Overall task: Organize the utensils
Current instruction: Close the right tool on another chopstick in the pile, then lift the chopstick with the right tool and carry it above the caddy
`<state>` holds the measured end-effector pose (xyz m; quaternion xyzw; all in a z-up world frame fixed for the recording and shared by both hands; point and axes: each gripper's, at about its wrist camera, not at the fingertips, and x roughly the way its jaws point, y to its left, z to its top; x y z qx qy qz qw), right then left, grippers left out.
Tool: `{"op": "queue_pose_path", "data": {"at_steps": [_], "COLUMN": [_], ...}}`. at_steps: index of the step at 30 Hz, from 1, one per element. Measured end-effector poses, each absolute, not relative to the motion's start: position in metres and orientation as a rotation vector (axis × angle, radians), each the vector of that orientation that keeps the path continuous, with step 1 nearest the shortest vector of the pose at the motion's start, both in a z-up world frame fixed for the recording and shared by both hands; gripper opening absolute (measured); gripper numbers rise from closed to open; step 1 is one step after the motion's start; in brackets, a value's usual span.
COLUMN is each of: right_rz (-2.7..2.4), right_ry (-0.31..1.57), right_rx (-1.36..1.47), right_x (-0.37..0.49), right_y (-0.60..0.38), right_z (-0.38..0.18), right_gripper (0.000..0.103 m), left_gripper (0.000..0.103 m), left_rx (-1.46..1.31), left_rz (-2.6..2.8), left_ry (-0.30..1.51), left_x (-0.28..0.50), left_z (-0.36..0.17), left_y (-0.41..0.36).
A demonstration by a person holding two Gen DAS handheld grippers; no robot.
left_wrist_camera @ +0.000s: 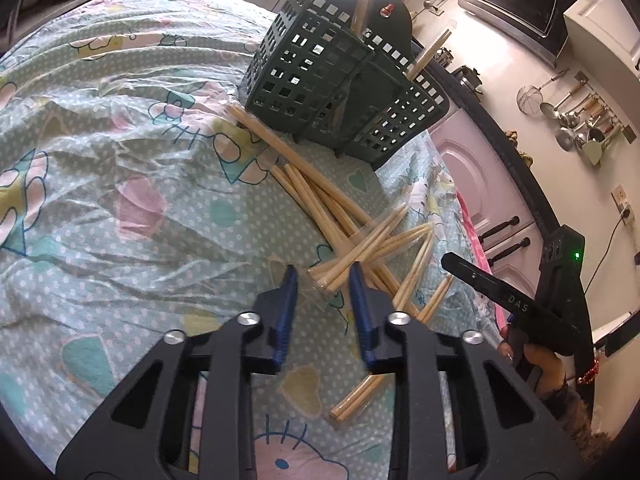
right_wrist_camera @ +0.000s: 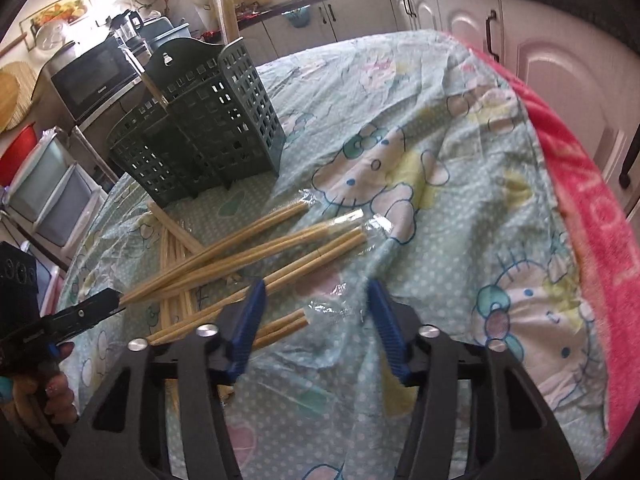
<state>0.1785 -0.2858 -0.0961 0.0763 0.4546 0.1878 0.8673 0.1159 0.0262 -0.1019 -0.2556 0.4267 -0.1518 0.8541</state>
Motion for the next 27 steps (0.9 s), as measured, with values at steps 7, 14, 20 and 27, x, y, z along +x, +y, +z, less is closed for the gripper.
{"op": "queue_pose_path", "data": {"at_steps": [7, 14, 20, 27], "right_rz": [0.407, 0.422, 0.466, 0.549], "right_ry": [0.939, 0.882, 0.801, 0.715], "right_rx": [0.158, 0.133, 0.115, 0.052], "right_x": [0.173, 0.162, 0.158, 0.154], "right_y": [-0.286, -0.286, -0.280, -0.258], "right_z": [-0.089, -0.063, -0.027, 0.018], "right_gripper": [0.013, 0.004, 0.003, 0.003], "left_gripper": [0.004, 0.002, 0.001, 0.001], "left_rx": [-0.525, -0.502, -0.498, -0.480], "left_rz": [-0.322, -0.331, -0.338, -0.355], "left_ry": [0.889, 0.845, 0.796, 0.744], "left_x": [0.115, 0.113, 0.115, 0.117], "left_z": [-0.098, -0.079, -0.055, -0.030], "left_y": [0.027, 0.031, 0.039, 0.044]}}
